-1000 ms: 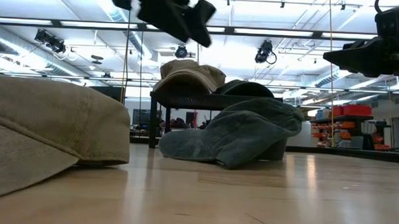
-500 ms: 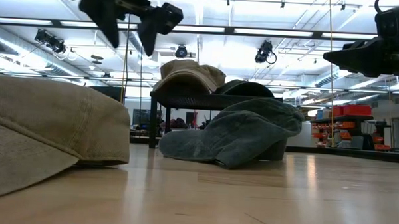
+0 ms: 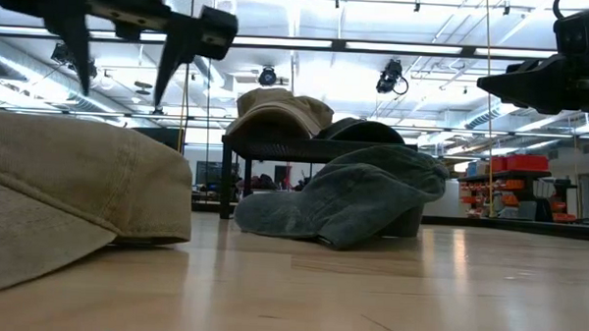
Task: Pick & Place hat
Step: Stack the brown cap on the other brown caps on the shelf
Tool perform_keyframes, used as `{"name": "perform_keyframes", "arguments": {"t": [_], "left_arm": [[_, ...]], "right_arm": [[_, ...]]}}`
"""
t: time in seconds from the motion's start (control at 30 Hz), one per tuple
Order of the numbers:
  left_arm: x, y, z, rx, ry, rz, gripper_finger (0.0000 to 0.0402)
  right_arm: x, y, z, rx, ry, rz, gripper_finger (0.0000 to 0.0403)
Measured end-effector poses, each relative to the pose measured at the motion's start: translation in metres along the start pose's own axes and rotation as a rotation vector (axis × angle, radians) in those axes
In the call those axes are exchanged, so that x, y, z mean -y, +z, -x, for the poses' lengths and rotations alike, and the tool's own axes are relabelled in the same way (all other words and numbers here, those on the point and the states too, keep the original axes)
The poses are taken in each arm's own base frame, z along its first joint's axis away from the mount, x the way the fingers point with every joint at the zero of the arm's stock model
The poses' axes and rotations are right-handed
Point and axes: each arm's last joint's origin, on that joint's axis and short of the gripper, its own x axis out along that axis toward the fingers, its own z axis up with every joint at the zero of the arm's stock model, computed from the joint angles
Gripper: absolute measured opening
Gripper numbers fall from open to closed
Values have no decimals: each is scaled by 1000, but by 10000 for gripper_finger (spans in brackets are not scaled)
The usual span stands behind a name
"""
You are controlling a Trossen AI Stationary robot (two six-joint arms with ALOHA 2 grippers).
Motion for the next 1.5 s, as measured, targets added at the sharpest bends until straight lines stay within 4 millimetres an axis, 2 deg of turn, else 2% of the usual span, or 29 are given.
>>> {"name": "perform_keyframes", "arguments": {"t": [0.23, 0.73, 1.0, 1.5], "left_arm": [[8, -3, -11, 24, -70, 1, 240], [13, 7, -15, 72, -54, -66, 240], [19, -4, -37, 61, -38, -69, 237], [22, -22, -54, 9, -35, -38, 201]], "right_arm": [[0, 0, 0, 0, 0, 0, 29], [0, 0, 0, 0, 0, 0, 29], [0, 0, 0, 0, 0, 0, 29], [0, 0, 0, 0, 0, 0, 29]]}}
